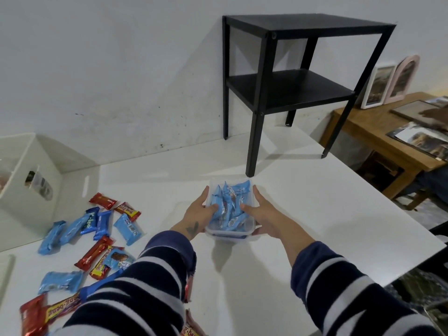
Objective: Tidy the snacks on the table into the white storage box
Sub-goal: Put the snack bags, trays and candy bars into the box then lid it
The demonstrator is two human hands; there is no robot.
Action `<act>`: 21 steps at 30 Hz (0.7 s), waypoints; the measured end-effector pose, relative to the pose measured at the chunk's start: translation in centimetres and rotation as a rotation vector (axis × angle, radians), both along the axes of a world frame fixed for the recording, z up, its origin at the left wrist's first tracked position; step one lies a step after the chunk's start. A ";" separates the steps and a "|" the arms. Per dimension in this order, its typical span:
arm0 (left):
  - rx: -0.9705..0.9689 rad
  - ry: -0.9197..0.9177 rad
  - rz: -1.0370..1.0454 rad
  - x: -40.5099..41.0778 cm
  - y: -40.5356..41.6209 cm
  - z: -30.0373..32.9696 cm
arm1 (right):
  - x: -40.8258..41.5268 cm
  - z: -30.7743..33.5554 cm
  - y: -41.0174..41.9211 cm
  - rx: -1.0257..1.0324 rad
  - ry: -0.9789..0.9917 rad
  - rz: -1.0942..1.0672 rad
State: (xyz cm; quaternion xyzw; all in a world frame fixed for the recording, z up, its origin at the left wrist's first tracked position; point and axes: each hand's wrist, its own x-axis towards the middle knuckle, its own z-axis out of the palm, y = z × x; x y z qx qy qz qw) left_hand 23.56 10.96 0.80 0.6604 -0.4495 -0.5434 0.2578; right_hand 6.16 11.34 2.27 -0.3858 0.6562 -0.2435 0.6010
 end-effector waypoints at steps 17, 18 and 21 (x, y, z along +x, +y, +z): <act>-0.295 -0.055 0.343 23.5 3.4 13.4 | 23.4 13.1 -2.8 -0.300 -0.078 0.374; -0.298 -0.052 0.355 25.7 3.6 14.2 | 25.8 13.7 -3.0 -0.310 -0.084 0.381; -0.321 -0.065 0.384 32.7 3.8 16.2 | 33.4 15.4 -3.5 -0.338 -0.099 0.368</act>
